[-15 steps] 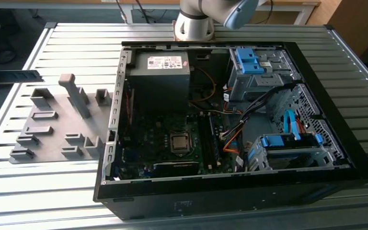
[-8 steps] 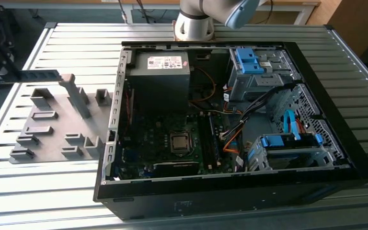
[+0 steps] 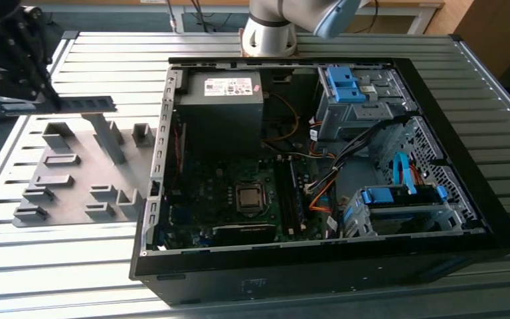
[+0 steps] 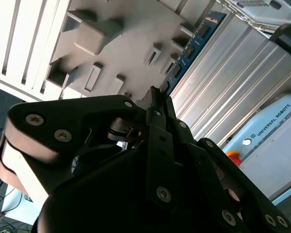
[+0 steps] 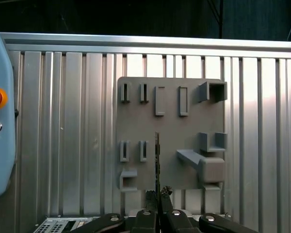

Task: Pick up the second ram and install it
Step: 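Pick up the second ram and move it above second insertion slot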

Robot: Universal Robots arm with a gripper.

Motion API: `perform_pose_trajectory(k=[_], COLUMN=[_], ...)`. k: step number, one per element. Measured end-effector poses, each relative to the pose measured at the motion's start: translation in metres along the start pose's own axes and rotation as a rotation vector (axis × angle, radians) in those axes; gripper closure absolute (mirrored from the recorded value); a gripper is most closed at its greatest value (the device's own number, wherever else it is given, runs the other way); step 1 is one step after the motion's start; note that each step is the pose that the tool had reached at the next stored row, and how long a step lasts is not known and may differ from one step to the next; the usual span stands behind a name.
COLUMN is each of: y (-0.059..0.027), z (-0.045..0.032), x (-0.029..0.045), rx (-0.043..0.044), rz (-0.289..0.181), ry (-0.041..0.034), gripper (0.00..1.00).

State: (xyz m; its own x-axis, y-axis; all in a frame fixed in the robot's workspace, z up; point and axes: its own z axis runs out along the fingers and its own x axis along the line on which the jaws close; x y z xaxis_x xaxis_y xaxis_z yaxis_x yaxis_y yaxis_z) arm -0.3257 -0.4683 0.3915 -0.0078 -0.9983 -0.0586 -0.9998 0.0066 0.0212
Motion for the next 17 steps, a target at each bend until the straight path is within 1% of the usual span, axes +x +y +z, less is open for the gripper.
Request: perform_pose_trajectory(k=[7, 9, 17], y=[-0.0274, -0.0329, -0.0346], z=[-0.0005, -0.0006, -0.0007], x=[-0.0002, -0.0003, -0.0003], rx=[0.0001, 0.0001, 0.0], rz=[0.0, 0.0, 0.0], ry=[-0.0001, -0.0002, 0.0], gripper=[0.86, 0.86, 0.86])
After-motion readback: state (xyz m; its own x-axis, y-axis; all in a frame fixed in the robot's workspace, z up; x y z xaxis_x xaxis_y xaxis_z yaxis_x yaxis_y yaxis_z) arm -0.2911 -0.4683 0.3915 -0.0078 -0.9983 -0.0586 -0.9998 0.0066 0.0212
